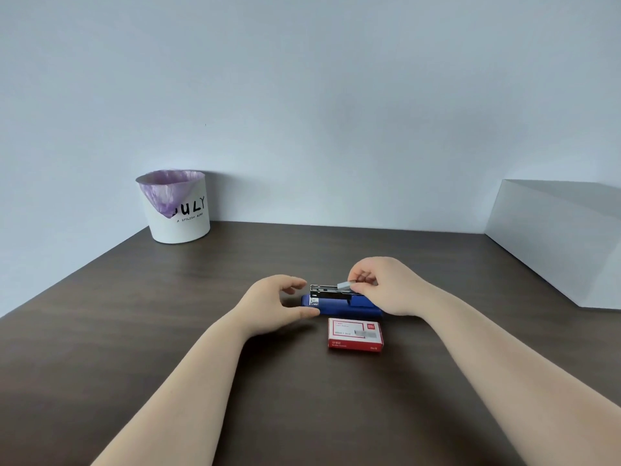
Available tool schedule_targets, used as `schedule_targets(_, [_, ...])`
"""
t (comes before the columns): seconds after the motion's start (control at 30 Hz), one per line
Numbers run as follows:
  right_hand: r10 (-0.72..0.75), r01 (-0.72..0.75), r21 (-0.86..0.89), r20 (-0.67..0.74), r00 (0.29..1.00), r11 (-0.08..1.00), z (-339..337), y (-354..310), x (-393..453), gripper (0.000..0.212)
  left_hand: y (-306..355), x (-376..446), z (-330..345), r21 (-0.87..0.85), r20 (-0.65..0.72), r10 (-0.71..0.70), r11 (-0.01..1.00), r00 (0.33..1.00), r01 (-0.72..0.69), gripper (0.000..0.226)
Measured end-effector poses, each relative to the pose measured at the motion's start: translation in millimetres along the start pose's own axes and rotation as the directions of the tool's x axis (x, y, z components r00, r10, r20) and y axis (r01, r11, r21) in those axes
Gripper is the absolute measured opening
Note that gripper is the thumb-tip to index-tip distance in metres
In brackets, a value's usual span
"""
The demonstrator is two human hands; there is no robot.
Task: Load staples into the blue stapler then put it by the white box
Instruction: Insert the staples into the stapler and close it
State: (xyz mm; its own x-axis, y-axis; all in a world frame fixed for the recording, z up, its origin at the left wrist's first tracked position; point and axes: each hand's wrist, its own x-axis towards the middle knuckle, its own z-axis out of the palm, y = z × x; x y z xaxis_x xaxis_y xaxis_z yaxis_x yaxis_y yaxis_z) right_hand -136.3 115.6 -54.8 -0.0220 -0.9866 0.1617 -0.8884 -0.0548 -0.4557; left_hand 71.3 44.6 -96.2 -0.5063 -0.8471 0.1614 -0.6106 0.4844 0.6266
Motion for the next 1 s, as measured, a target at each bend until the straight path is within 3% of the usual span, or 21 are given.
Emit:
schedule_targets(0.2, [0.0, 0.0, -0.037, 0.021, 1.0, 0.999, 4, -1, 6, 0.016, 0, 4, 2, 0.027, 0.033, 0.057, 0.998, 0.998, -0.058, 0.044])
schedule_targets(0.8, [-0.035, 0.049, -0.111, 0.126, 0.991, 0.993, 4, -15, 9, 0.026, -2, 7, 3, 0.024, 0.011, 0.051, 0.998, 0.999, -0.052, 0.039])
schedule_targets(1.0, [-0.082, 0.091, -0.111, 0.09, 0.993, 0.99, 13, -22, 11, 0.025, -3, 8, 3, 0.015, 0.008, 0.049, 0.999, 0.999, -0.049, 0.038])
